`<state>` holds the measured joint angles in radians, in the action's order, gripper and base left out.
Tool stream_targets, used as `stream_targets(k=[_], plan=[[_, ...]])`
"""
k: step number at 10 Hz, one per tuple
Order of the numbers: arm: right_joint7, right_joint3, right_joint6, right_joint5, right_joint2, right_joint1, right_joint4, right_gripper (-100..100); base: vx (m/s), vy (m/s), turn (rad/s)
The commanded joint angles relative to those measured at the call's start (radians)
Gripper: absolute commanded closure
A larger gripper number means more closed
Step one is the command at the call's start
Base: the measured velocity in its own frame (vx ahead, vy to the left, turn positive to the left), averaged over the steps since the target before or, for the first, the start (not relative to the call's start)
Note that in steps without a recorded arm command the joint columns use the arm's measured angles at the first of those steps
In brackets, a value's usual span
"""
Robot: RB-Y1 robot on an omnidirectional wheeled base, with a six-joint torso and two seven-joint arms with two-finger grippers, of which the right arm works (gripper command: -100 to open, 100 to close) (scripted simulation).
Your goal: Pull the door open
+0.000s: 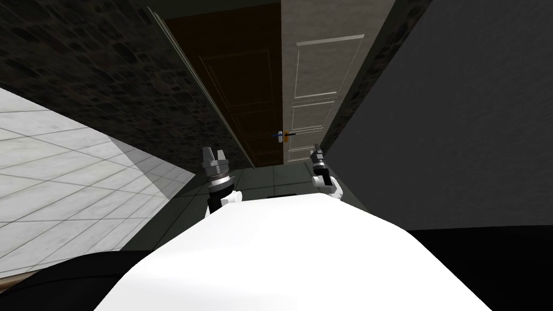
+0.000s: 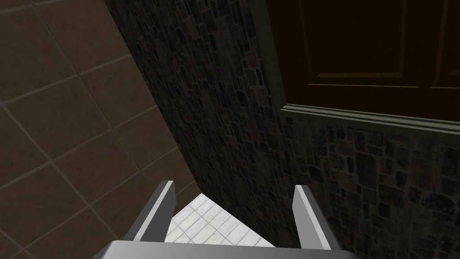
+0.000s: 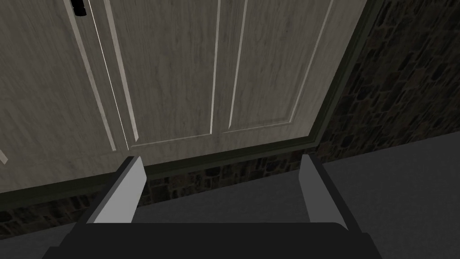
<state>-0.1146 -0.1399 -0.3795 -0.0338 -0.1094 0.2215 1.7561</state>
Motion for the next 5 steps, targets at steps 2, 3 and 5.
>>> stream_targets(k=[2,3,5], plan=[[0.004,-0.004,0.005,0.001,0.001,-0.03,-0.054,-100,0.097,-0.004,0.053],[0.004,-0.007,0.007,0.002,-0.001,-0.044,-0.077,-100,0.097,-0.018,0.067],[0.005,-0.013,0.01,0.004,-0.005,-0.07,-0.123,-100,0.102,-0.018,0.059]])
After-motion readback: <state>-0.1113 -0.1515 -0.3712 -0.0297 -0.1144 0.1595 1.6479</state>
